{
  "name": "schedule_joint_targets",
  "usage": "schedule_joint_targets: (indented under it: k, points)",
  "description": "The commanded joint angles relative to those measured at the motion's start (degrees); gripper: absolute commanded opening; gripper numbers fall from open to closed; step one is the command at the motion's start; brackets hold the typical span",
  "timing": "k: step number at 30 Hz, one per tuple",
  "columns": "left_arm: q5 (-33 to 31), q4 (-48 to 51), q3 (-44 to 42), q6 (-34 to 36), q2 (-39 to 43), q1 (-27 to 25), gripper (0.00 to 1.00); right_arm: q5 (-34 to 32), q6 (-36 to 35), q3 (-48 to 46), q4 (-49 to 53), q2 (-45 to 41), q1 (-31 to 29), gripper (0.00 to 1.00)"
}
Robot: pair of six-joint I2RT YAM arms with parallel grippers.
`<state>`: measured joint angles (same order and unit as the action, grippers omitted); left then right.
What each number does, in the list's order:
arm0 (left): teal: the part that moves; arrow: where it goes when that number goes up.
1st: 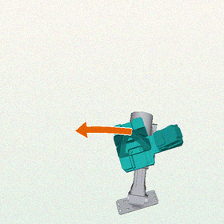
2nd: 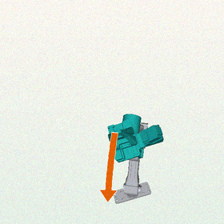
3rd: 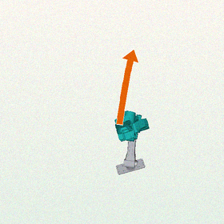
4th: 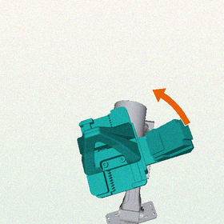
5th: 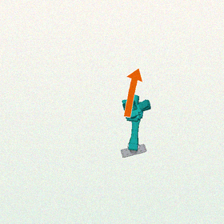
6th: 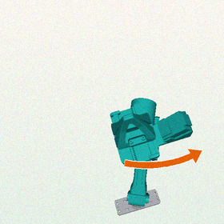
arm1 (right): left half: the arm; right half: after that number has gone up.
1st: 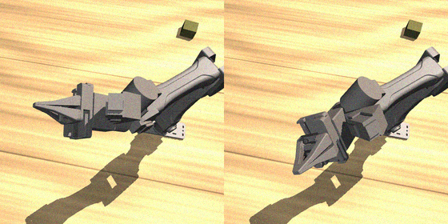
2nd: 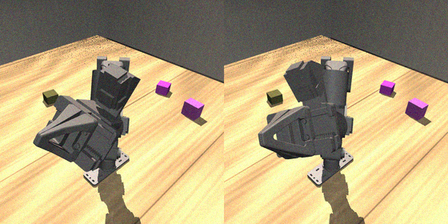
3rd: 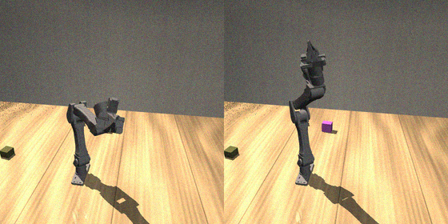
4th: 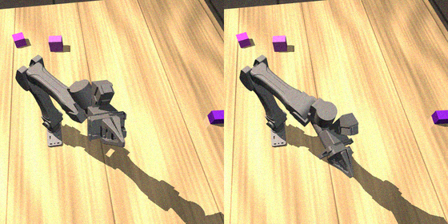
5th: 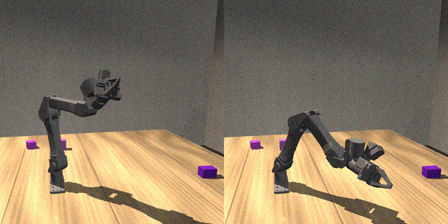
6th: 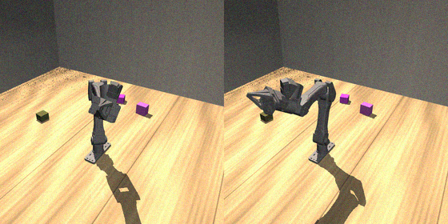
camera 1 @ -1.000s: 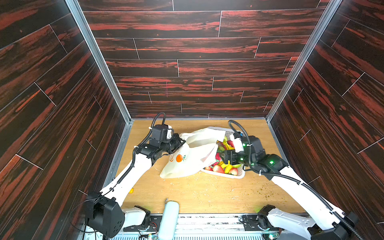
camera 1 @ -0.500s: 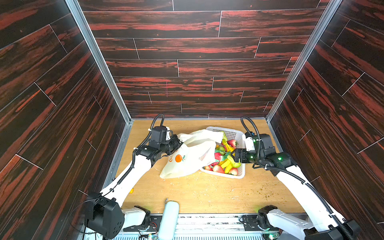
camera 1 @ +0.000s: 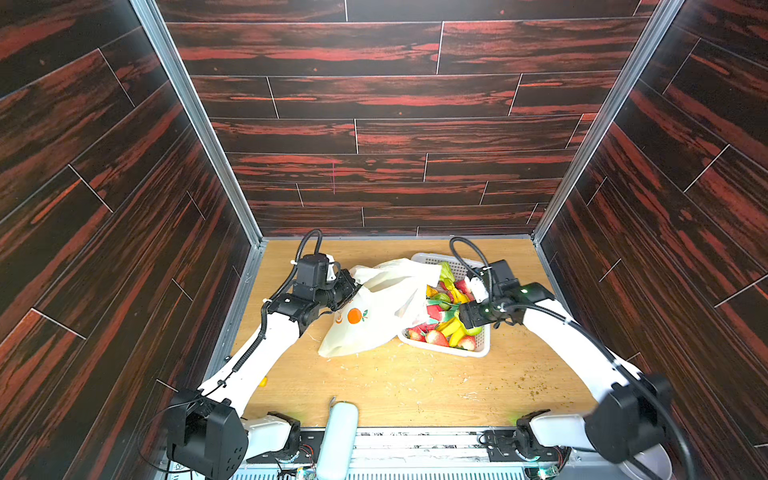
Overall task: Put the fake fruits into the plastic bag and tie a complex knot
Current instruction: 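Move the right gripper back into the basket and grasp another green pear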
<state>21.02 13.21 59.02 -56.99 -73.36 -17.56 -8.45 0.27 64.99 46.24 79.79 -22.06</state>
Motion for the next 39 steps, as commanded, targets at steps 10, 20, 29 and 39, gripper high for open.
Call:
schedule_joint_targets:
  k: [10,20,29,39]
  points:
    - [0.9,-1.4,-0.5,-0.4,1.5,0.4,0.0,-1.7,-4.2,-0.3,-1.9,8.0,-0.4,0.86]
    - [1.1,-1.3,-0.4,-0.3,1.6,0.4,0.0,-0.5,-3.2,-1.6,-3.3,11.2,-0.5,0.78]
    - [1.3,-1.1,-0.4,-0.4,1.4,0.4,0.0,-0.2,-2.4,-2.6,-3.5,12.1,-0.5,0.58]
    - [1.4,-0.5,-0.7,0.1,1.5,0.4,0.0,-1.3,-0.8,-2.0,-4.3,7.4,-0.4,0.39]
